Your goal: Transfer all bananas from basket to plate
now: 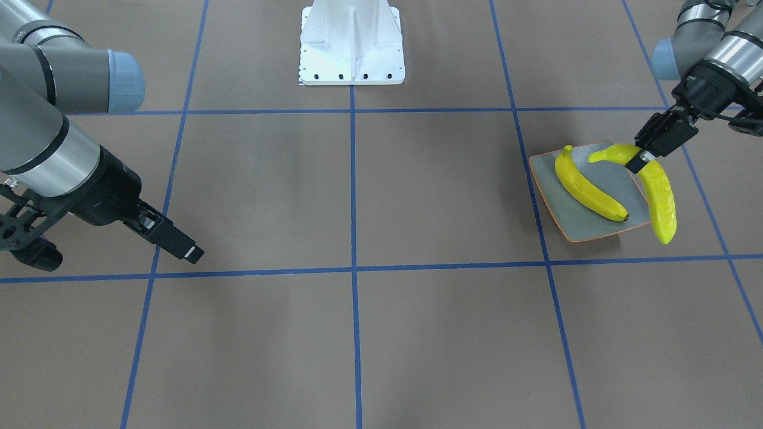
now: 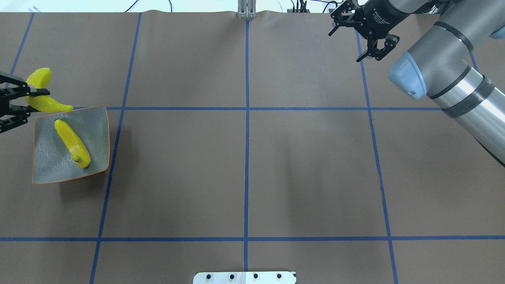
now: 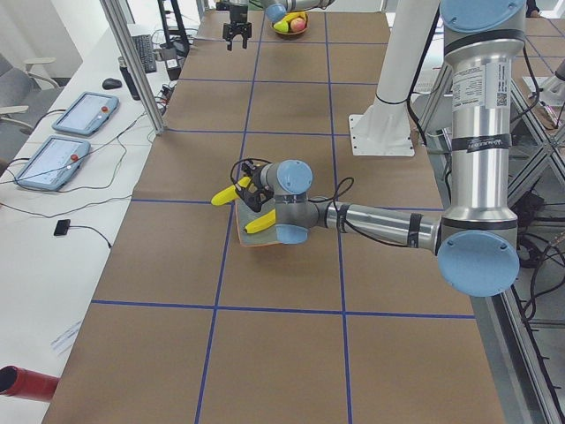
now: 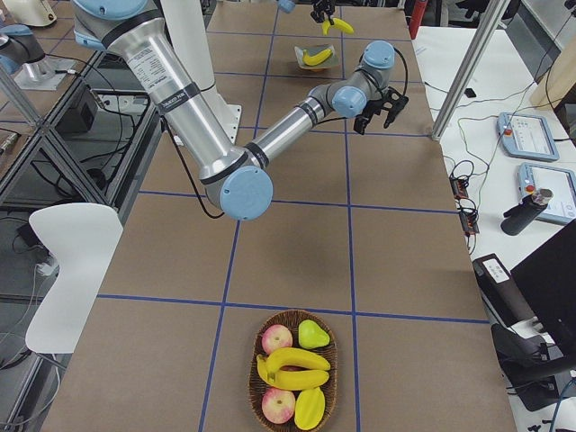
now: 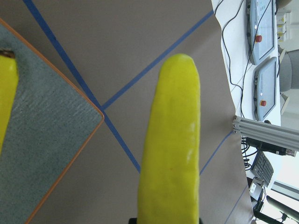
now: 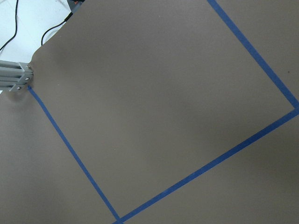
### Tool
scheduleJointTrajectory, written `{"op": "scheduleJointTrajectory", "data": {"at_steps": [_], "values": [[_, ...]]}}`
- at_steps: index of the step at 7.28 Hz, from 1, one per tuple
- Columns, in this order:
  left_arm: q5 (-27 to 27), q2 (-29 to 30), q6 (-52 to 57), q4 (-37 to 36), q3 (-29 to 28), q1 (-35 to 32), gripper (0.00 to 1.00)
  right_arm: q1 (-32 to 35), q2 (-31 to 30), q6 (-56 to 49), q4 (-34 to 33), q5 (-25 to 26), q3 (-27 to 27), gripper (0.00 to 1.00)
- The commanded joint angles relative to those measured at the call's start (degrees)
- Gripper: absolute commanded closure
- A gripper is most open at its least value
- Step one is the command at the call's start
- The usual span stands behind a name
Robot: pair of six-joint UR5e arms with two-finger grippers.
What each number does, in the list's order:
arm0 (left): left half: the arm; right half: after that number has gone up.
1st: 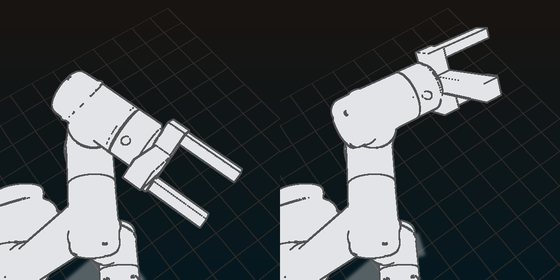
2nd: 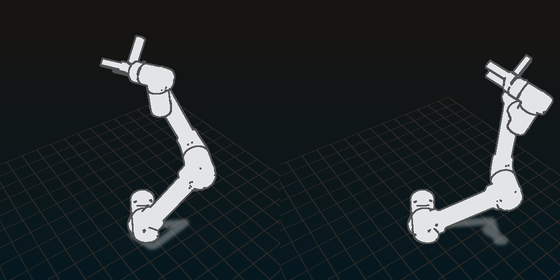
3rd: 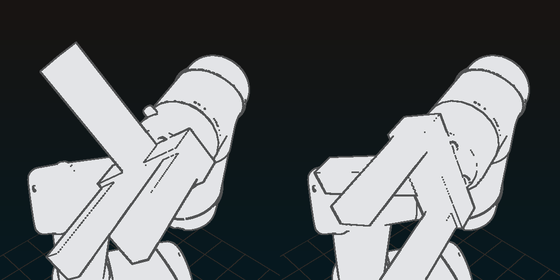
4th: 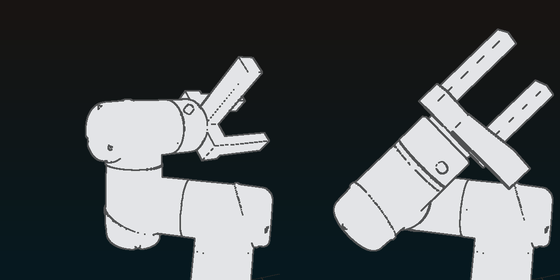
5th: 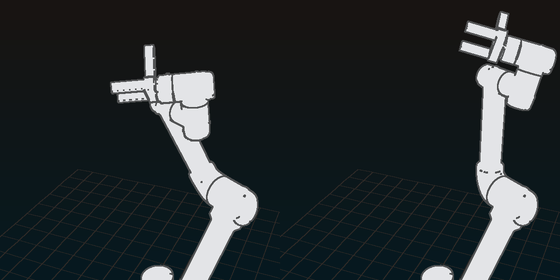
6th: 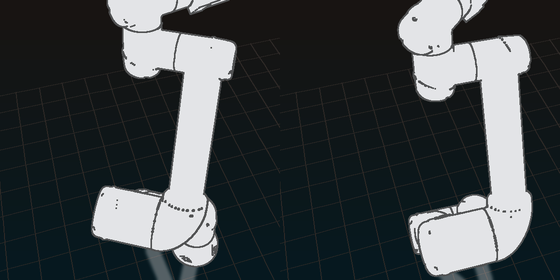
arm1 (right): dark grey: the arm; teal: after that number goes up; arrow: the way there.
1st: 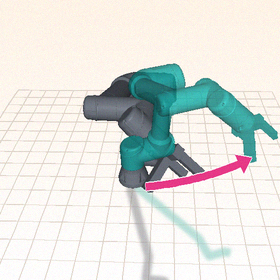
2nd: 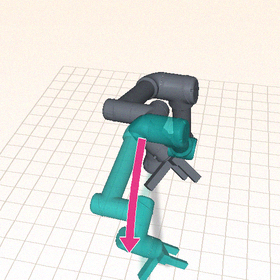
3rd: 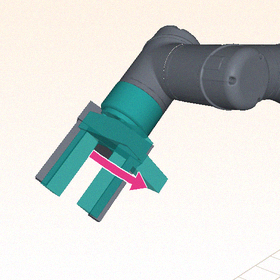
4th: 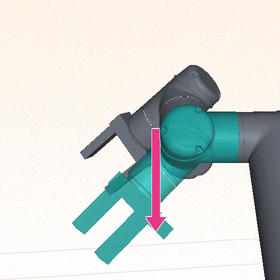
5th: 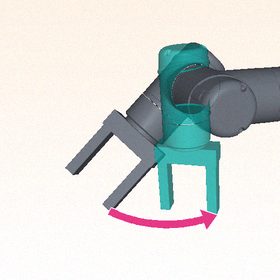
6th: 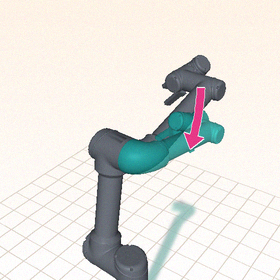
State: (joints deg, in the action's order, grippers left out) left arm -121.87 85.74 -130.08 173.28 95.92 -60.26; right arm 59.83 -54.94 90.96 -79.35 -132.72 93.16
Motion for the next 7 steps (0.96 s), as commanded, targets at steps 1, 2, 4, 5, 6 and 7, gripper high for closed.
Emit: {"op": "scheduleJointTrajectory", "data": {"at_steps": [1, 2, 4, 5, 6, 7], "values": [[1.11, -0.22, -2.27, 2.93, -2.31, 2.94, 1.00, -0.51, 0.01, 0.01, 0.07, 0.53, 0.00, 0.00], [1.02, -0.57, -4.11, 3.63, -2.40, 4.35, 1.00, -0.51, -0.07, 0.01, 0.07, 0.53, 0.00, 0.00], [1.11, -5.21, -4.65, 7.22, -2.40, 5.15, 1.00, -0.60, -0.34, 0.01, 0.24, 0.79, 0.09, 0.00], [1.11, -6.10, -4.83, 7.85, -2.40, 5.24, 1.00, -0.60, -0.86, 0.01, 0.33, 0.79, 0.09, 0.00], [1.02, -6.63, -4.92, 7.86, -2.49, 5.24, 1.00, -0.60, -1.21, 0.01, 0.42, 0.79, 0.18, 0.00], [1.02, -6.73, -5.00, 7.86, -2.58, 5.33, 1.00, -0.60, -1.48, 0.01, 0.42, 0.79, 0.26, 0.00]]}}
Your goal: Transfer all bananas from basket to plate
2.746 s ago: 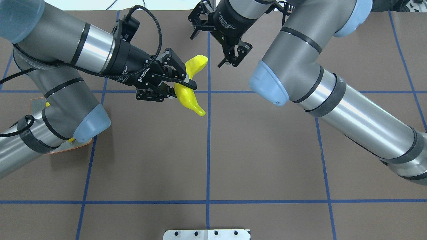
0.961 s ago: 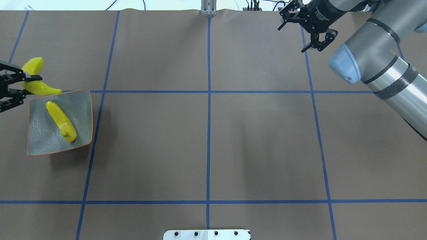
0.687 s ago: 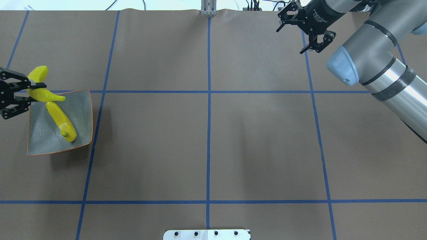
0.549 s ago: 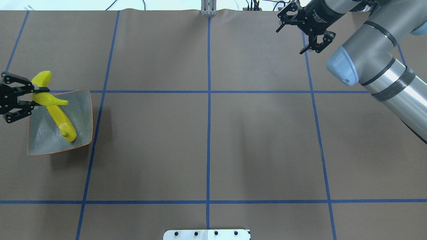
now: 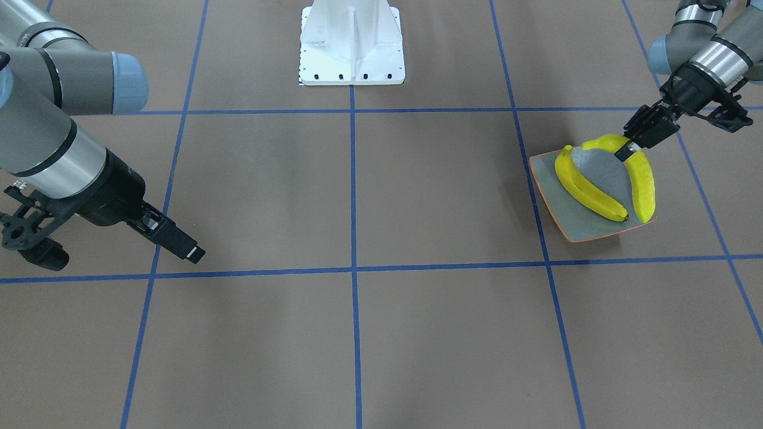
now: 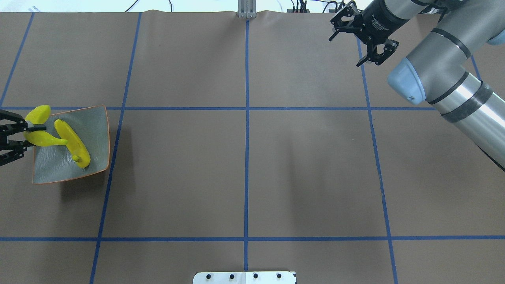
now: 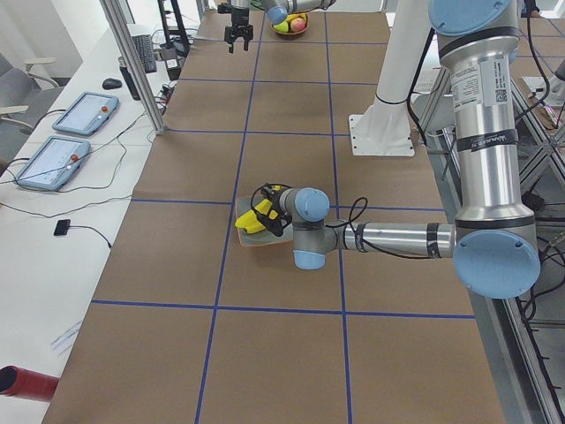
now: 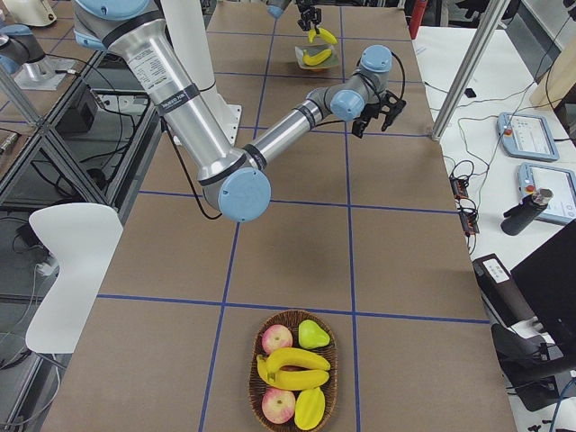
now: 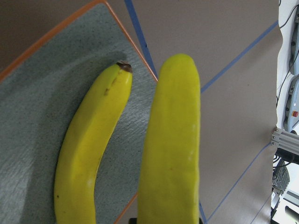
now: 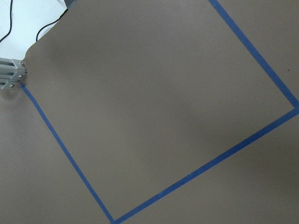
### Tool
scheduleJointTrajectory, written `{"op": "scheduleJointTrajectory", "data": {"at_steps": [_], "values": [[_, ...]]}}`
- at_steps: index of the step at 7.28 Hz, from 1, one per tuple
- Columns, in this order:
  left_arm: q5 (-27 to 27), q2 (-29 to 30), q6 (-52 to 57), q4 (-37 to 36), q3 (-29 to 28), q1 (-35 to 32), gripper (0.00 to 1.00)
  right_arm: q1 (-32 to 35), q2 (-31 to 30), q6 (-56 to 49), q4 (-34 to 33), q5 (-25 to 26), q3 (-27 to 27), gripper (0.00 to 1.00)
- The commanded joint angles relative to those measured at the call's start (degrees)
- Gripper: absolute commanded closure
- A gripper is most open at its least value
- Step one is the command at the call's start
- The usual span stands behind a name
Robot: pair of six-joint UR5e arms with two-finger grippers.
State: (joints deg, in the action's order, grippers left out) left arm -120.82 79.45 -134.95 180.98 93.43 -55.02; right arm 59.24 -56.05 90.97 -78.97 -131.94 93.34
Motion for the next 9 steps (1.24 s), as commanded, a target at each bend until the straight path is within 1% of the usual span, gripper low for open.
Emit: {"op": "scheduleJointTrajectory", "data": {"at_steps": [1, 4, 5, 6, 7, 9], "values": [[0.06, -0.53, 0.04, 0.16, -0.70, 1.14, 1.00, -0.01, -0.72, -0.09, 0.13, 0.01, 0.00, 0.00], [0.06, -0.53, 0.48, 0.16, -1.31, 1.85, 1.00, -0.01, -1.08, -0.26, 0.48, -0.08, 0.00, 0.00], [0.15, -0.44, 0.57, 0.16, -1.75, 1.94, 0.77, -0.01, -1.08, -0.26, 0.48, -0.08, 0.00, 0.00], [0.15, -0.44, 0.83, 0.16, -2.19, 2.03, 0.34, -0.01, -1.08, -0.26, 0.48, -0.08, -0.08, 0.00], [0.23, -0.44, 0.83, 0.16, -2.28, 2.03, 0.00, -0.01, -1.08, -0.26, 0.48, -0.08, -0.08, 0.00], [0.24, -0.27, 0.83, 0.07, -2.55, 2.11, 0.00, -0.01, -1.16, -0.44, 0.48, -0.16, 0.00, 0.00]]}}
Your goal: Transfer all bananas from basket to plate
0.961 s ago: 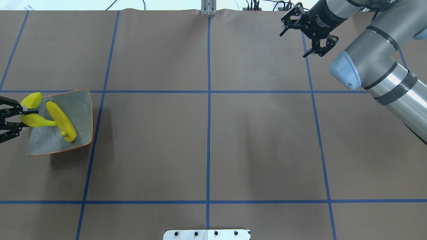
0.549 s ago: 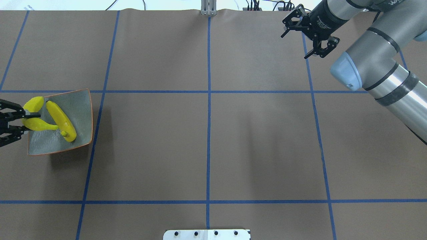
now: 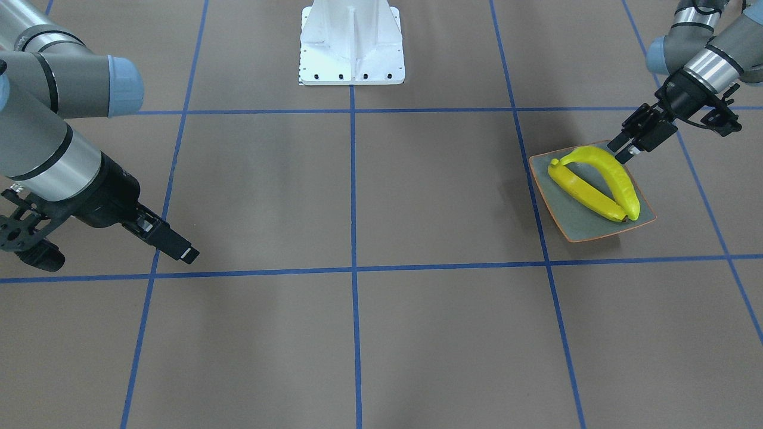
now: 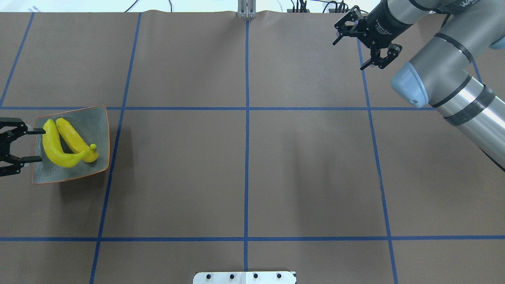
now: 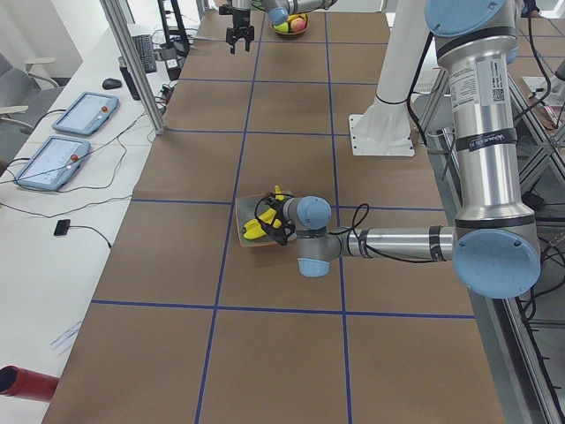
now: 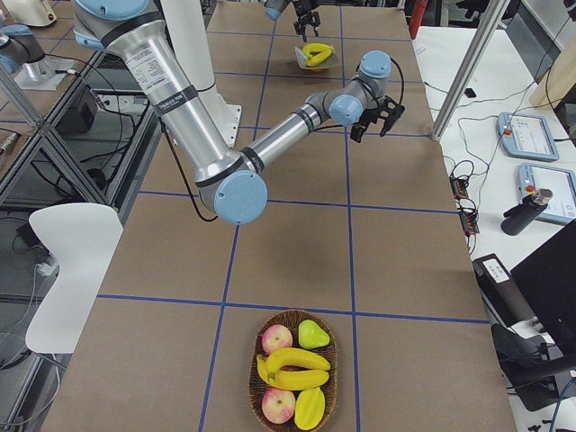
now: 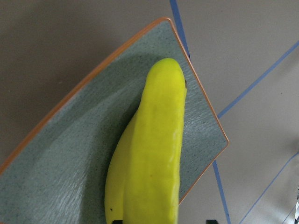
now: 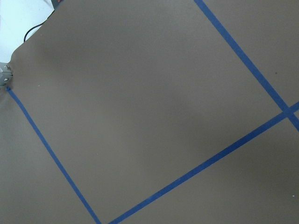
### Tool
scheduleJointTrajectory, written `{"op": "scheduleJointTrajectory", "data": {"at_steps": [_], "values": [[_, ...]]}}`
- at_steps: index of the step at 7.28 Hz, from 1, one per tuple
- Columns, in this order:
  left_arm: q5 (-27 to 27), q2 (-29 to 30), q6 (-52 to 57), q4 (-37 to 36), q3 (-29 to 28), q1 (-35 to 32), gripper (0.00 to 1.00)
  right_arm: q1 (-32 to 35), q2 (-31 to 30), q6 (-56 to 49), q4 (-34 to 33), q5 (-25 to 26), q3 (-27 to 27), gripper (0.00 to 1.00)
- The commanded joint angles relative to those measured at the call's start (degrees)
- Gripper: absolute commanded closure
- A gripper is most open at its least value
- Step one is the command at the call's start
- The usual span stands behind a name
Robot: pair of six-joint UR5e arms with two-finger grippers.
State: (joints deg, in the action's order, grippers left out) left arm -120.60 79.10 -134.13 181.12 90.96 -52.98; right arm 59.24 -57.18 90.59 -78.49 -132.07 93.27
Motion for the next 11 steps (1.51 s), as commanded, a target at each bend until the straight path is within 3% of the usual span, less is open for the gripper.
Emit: {"op": "scheduleJointTrajectory", "data": {"at_steps": [1, 3, 5, 7, 8, 10, 11], "values": [[0.01, 0.18, 0.01, -0.07, -0.17, 0.07, 0.00, 0.00, -0.03, -0.06, 0.00, -0.03, -0.02, 0.00], [0.01, 1.31, 0.10, -0.07, -0.17, 0.07, 0.00, 0.17, -0.12, -0.23, 0.00, -0.03, 0.07, 0.00], [-0.51, 5.61, 0.10, -0.68, -0.34, -0.11, 0.00, 3.23, -3.61, -8.27, -0.26, -0.21, 0.69, 0.00], [-0.95, 7.81, 2.10, -7.68, 0.36, -3.25, 0.00, 6.32, -8.44, -19.26, -0.44, -0.03, 0.60, 0.00], [-2.70, 9.57, 10.21, -14.07, 0.79, -5.10, 0.00, 7.81, -11.51, -25.14, -0.44, 0.06, 0.69, 0.00], [-6.05, 15.62, 21.07, -26.74, 0.88, -9.06, 0.00, 13.50, -19.94, -46.52, -0.44, -0.03, 0.16, 0.00], [-5.97, 16.69, 21.80, -27.74, 0.71, -8.99, 0.00, 16.75, -23.81, -56.39, -0.61, -0.21, -0.36, 0.00]]}}
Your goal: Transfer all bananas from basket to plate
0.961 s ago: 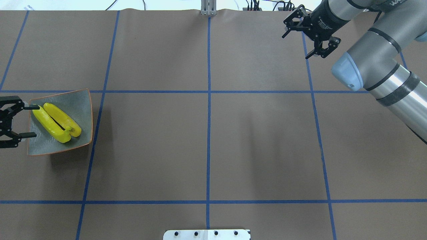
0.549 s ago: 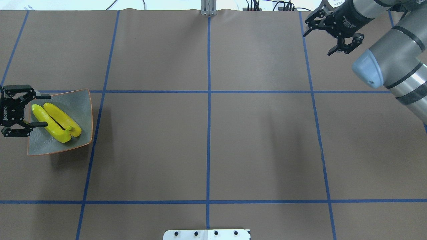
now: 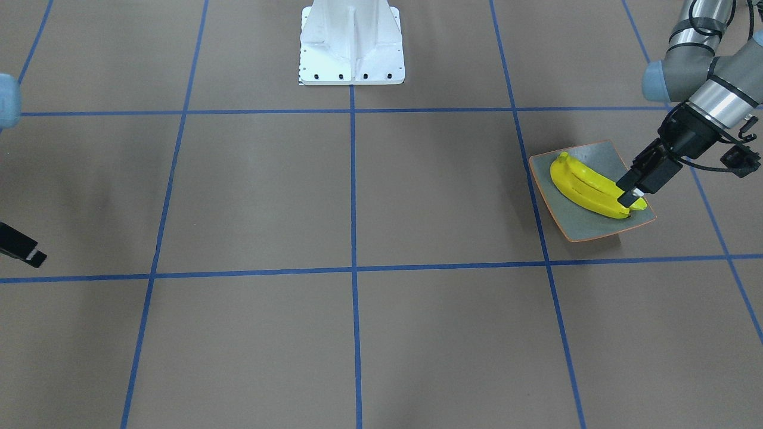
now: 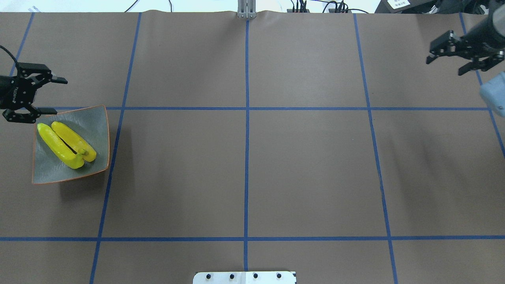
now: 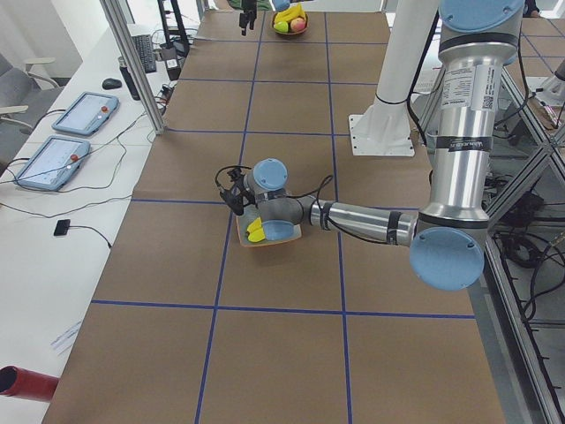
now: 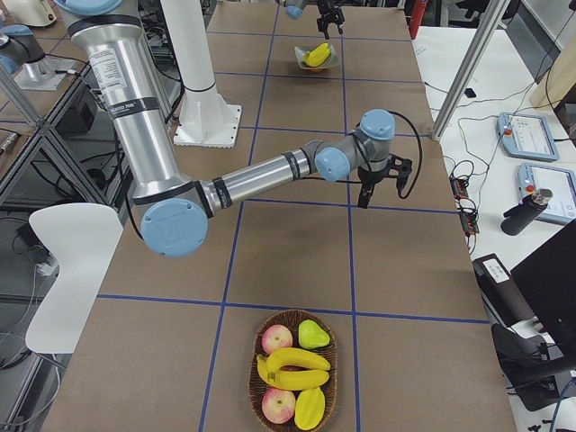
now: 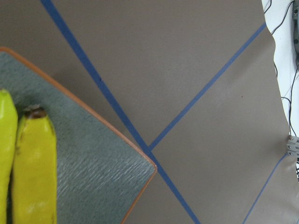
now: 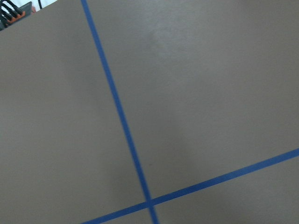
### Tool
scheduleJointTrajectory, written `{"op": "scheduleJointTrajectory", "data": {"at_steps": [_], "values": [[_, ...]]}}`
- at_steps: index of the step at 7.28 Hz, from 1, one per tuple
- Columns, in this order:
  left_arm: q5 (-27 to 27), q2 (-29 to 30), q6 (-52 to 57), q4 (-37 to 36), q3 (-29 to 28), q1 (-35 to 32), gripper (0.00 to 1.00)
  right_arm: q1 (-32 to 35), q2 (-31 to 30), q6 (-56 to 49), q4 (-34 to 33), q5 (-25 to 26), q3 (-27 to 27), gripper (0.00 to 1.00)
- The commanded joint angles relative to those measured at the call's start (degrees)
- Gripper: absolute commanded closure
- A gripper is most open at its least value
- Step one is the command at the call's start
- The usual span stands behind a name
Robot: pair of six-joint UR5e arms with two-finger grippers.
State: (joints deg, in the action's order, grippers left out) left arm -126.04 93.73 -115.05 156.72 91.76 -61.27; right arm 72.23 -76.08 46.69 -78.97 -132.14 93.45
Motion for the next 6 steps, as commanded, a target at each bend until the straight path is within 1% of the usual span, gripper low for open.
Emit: {"op": "scheduleJointTrajectory", "data": {"at_steps": [1, 2, 3, 4, 5, 6], "values": [[-0.52, 2.59, 2.73, -3.35, -0.09, -0.69, 0.00, 7.80, -8.17, -20.16, -0.13, 0.04, -1.76, 0.00], [-0.52, 3.03, 2.73, -3.35, -0.35, -0.69, 0.00, 11.93, -8.82, -25.72, -0.04, 0.21, -5.95, 0.00], [-0.35, 3.64, 2.73, -3.35, -0.71, -0.52, 0.00, 15.02, -8.65, -29.87, 0.13, 1.95, -11.04, 0.00], [-0.26, 4.17, 2.73, -3.35, -0.62, -0.34, 0.00, 15.57, -8.65, -36.35, -0.22, 5.54, -13.53, 0.00], [-0.17, 4.53, 2.64, -3.35, -0.62, -0.34, 0.00, 15.58, -8.30, -37.19, -0.13, 6.10, -16.51, 0.00], [-0.08, 4.79, 2.73, -3.35, -0.62, -0.34, 0.00, 15.58, -8.90, -37.29, -0.30, 5.93, -17.50, 0.00]]}}
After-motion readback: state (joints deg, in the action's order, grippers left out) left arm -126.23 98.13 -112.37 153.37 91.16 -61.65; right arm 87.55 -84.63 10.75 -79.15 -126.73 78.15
